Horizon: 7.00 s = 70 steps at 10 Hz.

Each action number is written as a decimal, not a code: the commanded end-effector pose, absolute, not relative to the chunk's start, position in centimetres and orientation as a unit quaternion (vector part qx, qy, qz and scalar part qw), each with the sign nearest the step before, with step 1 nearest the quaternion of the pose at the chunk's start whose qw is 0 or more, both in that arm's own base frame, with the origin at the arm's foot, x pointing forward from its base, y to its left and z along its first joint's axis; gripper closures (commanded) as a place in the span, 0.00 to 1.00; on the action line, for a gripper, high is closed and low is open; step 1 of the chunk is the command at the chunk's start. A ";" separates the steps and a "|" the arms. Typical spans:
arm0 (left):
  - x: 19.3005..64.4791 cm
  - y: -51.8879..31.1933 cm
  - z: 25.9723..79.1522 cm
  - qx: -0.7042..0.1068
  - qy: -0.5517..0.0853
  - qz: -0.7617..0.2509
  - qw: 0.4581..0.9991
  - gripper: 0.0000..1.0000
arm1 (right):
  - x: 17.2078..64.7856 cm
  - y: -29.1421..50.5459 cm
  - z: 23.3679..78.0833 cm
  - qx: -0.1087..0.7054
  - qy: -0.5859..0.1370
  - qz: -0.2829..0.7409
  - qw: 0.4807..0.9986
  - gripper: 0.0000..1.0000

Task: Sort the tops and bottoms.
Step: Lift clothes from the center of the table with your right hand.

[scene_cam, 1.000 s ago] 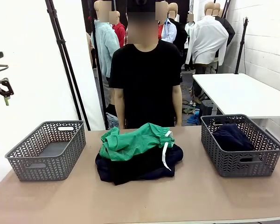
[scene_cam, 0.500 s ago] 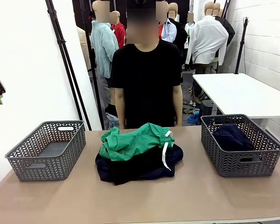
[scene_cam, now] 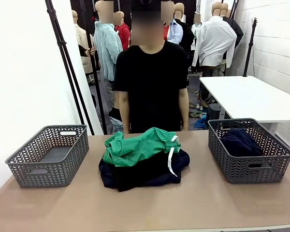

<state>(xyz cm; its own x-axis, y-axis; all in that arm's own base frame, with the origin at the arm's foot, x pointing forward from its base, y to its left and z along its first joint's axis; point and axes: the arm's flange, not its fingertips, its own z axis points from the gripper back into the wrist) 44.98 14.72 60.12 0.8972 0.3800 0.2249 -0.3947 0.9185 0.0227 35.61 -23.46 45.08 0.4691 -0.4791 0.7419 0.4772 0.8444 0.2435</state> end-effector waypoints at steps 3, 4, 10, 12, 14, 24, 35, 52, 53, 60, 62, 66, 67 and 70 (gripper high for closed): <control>45.1 14.3 60.2 0.032 -0.112 0.222 0.968 0.00 | 37.4 -15.2 56.4 -0.044 -0.506 -0.145 0.849 0.00; 45.1 14.3 60.2 0.032 -0.112 0.222 0.968 0.00 | 36.8 -11.9 60.8 -0.063 -0.539 -0.097 0.834 0.00; 45.1 14.3 60.2 0.032 -0.112 0.222 0.968 0.00 | 34.9 12.8 70.2 0.020 -0.482 0.409 0.774 0.00; 45.1 14.3 60.2 0.032 -0.112 0.222 0.968 0.00 | 36.2 19.6 67.6 -0.003 -0.425 0.462 0.778 0.00; 45.1 14.3 60.2 0.032 -0.112 0.222 0.968 0.00 | 39.6 24.6 63.7 -0.050 -0.377 0.468 0.798 0.00; 45.1 14.3 60.2 0.032 -0.112 0.222 0.968 0.00 | 44.3 26.9 59.3 -0.024 -0.286 0.530 0.798 0.00; 45.1 14.3 60.2 0.032 -0.112 0.222 0.968 0.00 | 61.0 34.8 44.9 0.086 -0.042 0.654 0.750 0.00; 45.1 14.3 60.2 0.032 -0.112 0.222 0.968 0.00 | 61.3 36.7 43.3 0.078 -0.017 0.726 0.683 1.00; 45.1 14.3 60.2 0.032 -0.112 0.222 0.968 0.00 | 61.2 36.7 43.4 0.076 -0.017 0.727 0.682 1.00; 45.1 14.3 60.2 0.032 -0.112 0.222 0.968 0.00 | 55.1 33.6 57.2 -0.022 -0.106 0.716 0.690 1.00; 45.1 14.3 60.2 0.032 -0.112 0.222 0.968 0.00 | 51.2 33.0 65.6 -0.055 -0.171 0.687 0.704 1.00; 45.1 14.3 60.2 0.032 -0.112 0.222 0.968 0.00 | 44.6 30.6 80.1 -0.085 -0.251 0.605 0.751 1.00; 45.1 14.3 60.2 0.032 -0.112 0.222 0.968 0.00 | 43.3 30.3 82.9 -0.086 -0.269 0.583 0.762 1.00; 45.1 14.3 60.2 0.032 -0.112 0.222 0.968 0.00 | 38.7 29.2 88.8 -0.082 -0.314 0.528 0.785 1.00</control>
<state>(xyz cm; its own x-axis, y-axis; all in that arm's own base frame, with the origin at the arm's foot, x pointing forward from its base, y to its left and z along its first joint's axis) 45.10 14.35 60.16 0.8845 0.4077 0.2268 -0.4220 0.9065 0.0164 39.01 28.36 87.27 0.2004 0.8958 0.3967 -0.8042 0.3817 -0.4556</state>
